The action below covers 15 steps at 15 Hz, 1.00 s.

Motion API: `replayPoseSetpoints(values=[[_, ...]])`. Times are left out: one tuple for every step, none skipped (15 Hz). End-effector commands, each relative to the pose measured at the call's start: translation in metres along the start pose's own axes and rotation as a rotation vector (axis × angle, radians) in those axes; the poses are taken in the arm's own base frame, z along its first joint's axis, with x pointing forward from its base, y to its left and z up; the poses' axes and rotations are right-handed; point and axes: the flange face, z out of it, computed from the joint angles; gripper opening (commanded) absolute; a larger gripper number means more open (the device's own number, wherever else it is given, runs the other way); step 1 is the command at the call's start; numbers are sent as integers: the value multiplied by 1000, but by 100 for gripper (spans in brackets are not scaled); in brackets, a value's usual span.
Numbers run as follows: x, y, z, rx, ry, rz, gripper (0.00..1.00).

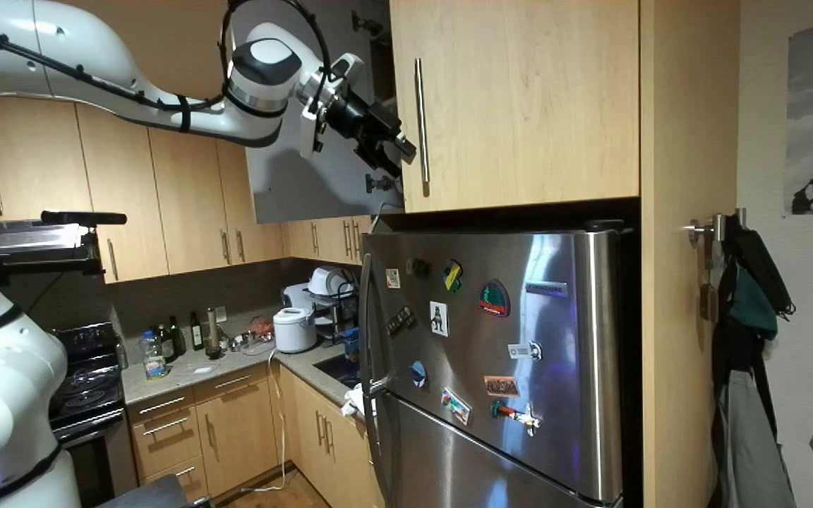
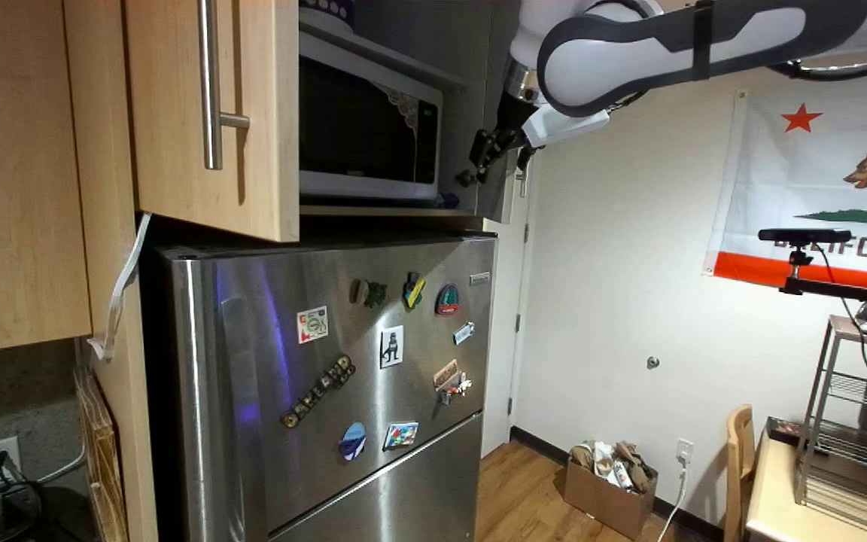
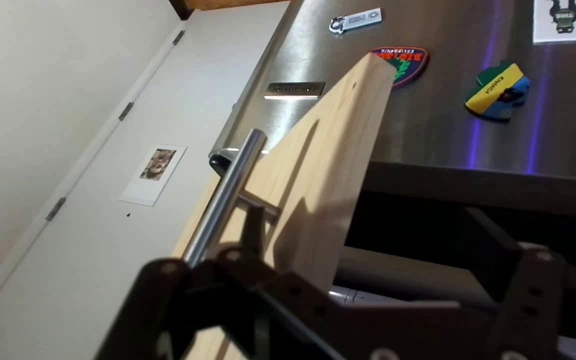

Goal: Close the cupboard door on the right

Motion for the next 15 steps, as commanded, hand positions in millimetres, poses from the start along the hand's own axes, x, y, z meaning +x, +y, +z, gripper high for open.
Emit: replayPoseSetpoints(values=[[8, -1, 4, -20, -24, -6, 93], [8, -2, 5, -22, -28, -9, 93], [9, -3, 6, -22, -31, -10, 98], [9, -4, 7, -24, -32, -12, 93], [9, -5, 8, -26, -31, -15, 86], [10, -6, 8, -28, -31, -18, 70], [10, -7, 9, -29, -31, -20, 64], [11, -7, 9, -31, -33, -21, 60], [11, -7, 8, -31, -34, -22, 62], [12, -8, 8, -31, -34, -24, 63], [12, -8, 8, -31, -35, -25, 68], [13, -9, 9, -31, -36, -26, 69], [13, -9, 9, -31, -36, -27, 74], [14, -10, 9, -31, -37, -29, 72], [14, -11, 10, -32, -38, -31, 73]])
